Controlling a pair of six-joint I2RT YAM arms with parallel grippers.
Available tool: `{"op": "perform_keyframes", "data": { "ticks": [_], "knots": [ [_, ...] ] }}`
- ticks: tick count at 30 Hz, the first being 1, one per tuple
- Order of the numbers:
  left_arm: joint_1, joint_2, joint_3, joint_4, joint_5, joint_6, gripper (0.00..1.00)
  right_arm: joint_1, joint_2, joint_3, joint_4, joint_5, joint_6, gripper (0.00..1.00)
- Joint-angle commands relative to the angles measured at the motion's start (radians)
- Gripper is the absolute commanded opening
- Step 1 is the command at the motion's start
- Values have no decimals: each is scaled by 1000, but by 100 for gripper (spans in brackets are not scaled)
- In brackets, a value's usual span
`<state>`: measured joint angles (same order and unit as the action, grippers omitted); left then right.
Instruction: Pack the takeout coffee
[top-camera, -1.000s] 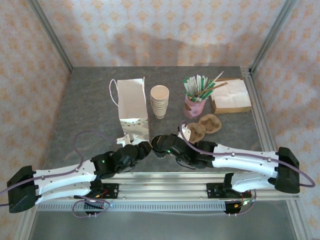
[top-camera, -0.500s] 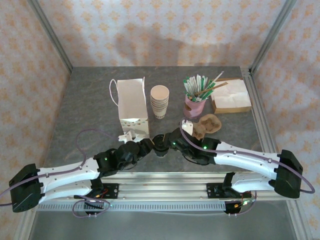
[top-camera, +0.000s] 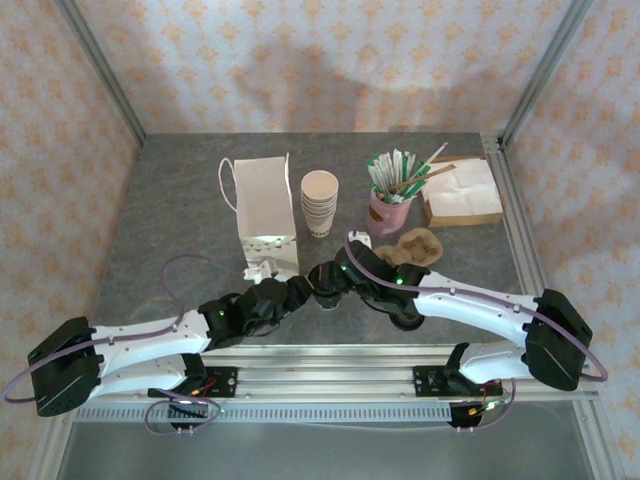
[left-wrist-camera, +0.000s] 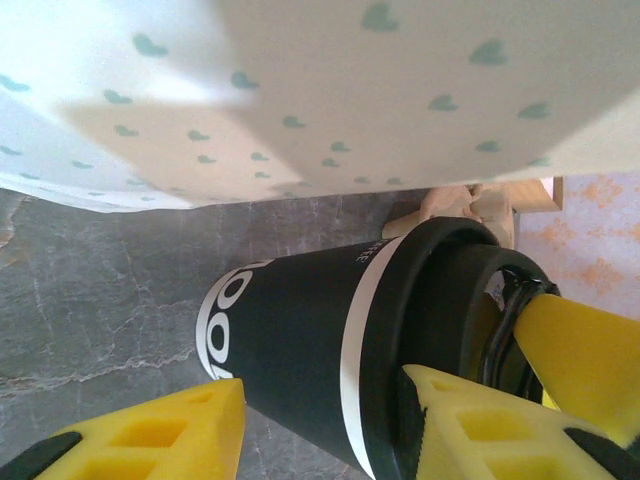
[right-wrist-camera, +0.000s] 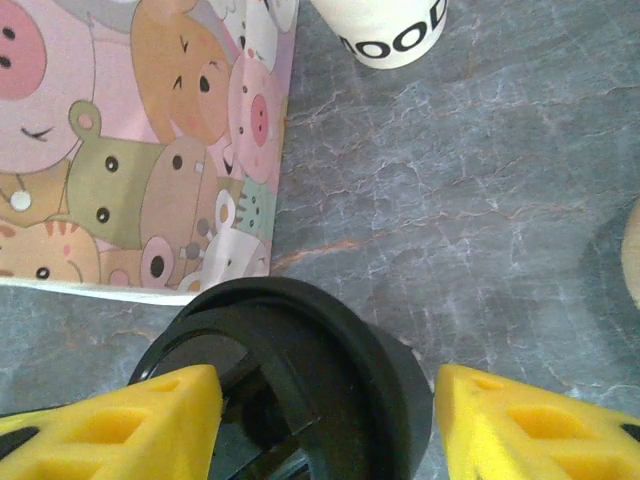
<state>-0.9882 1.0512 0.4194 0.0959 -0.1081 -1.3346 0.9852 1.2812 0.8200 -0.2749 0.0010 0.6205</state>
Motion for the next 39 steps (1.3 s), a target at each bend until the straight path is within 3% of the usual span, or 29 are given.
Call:
{"op": "perform_keyframes", "data": {
  "ticks": [1, 9, 15, 19, 23, 29, 36, 39],
  "knots": [
    [8, 28, 29, 3, 4, 33, 44, 11, -18, -4, -37, -76, 73, 57],
    [16, 50, 43, -20, 1, 62, 45, 114, -76, -39, -90, 32, 290, 56],
    [26, 60, 55, -39, 12, 86, 45, 139, -140, -93, 10, 41, 414, 60],
    [29, 37, 77, -91, 16, 117, 45, 141, -180, -81, -30, 72, 381, 62],
    [28, -13, 105, -164, 26, 160, 47, 141, -211, -60, -121, 128, 317, 70],
    [29, -87, 119, -243, 42, 193, 48, 141, -221, -73, -123, 134, 279, 72],
    [14, -134, 132, -245, 102, 164, 43, 141, -229, -33, -235, 210, 217, 65],
    [-44, -137, 143, -272, 80, 125, 43, 140, -217, 5, -328, 267, 232, 58]
  ]
}}
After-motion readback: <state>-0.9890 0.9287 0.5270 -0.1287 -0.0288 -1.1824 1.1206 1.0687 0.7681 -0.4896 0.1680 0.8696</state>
